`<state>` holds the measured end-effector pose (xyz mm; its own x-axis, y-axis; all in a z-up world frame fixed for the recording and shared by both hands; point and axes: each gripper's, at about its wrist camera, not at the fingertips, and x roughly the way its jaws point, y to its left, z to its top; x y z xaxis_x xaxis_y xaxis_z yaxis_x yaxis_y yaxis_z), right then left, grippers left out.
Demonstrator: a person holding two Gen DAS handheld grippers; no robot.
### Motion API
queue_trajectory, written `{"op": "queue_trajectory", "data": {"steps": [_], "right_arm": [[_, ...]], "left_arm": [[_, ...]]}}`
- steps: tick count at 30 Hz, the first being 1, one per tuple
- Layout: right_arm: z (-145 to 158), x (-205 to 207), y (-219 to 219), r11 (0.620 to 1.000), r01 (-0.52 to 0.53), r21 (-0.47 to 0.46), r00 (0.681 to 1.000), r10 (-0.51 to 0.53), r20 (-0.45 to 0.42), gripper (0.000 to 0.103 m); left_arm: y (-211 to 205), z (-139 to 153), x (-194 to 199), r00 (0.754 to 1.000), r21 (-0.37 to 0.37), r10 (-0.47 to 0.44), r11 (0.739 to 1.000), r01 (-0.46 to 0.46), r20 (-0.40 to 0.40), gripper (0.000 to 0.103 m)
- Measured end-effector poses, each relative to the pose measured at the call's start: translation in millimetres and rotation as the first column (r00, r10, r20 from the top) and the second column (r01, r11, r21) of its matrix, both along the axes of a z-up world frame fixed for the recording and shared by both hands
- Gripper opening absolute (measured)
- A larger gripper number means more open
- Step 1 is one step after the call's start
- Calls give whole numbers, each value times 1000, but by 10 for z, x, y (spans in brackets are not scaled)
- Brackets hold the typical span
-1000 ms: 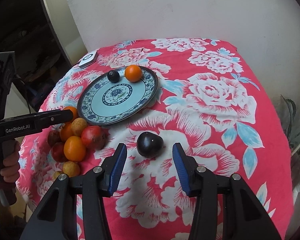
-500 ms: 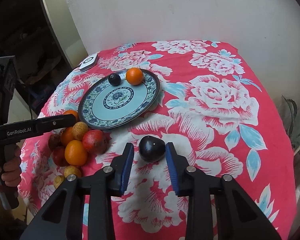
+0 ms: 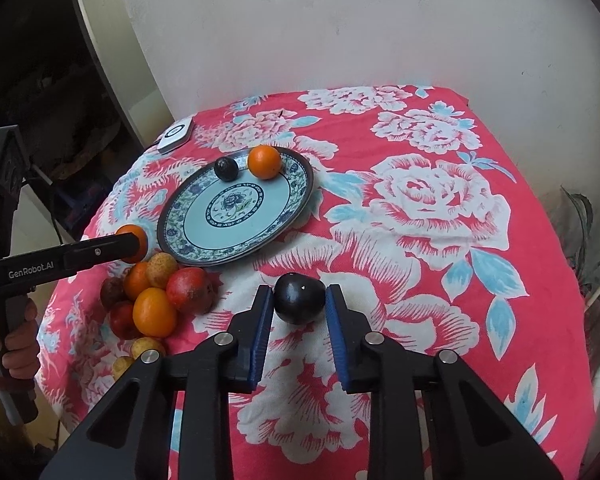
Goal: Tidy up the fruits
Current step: 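Carry the plum with the right gripper while the left gripper carries the orange to the plate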
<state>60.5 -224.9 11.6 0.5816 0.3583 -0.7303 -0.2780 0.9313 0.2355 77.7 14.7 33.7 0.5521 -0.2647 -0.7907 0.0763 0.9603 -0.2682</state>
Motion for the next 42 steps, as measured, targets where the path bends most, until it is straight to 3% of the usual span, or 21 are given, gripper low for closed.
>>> {"op": "queue_trajectory", "data": {"steps": [21, 42], "right_arm": [[223, 122, 257, 998, -64, -3, 996, 64, 66, 28], [232, 447, 554, 993, -121, -18, 989, 122, 79, 28]], "left_arm": [[-72, 107, 179, 999, -1, -14, 1000, 14, 38, 37], [-203, 108, 435, 997, 64, -46, 997, 42, 62, 37]]}}
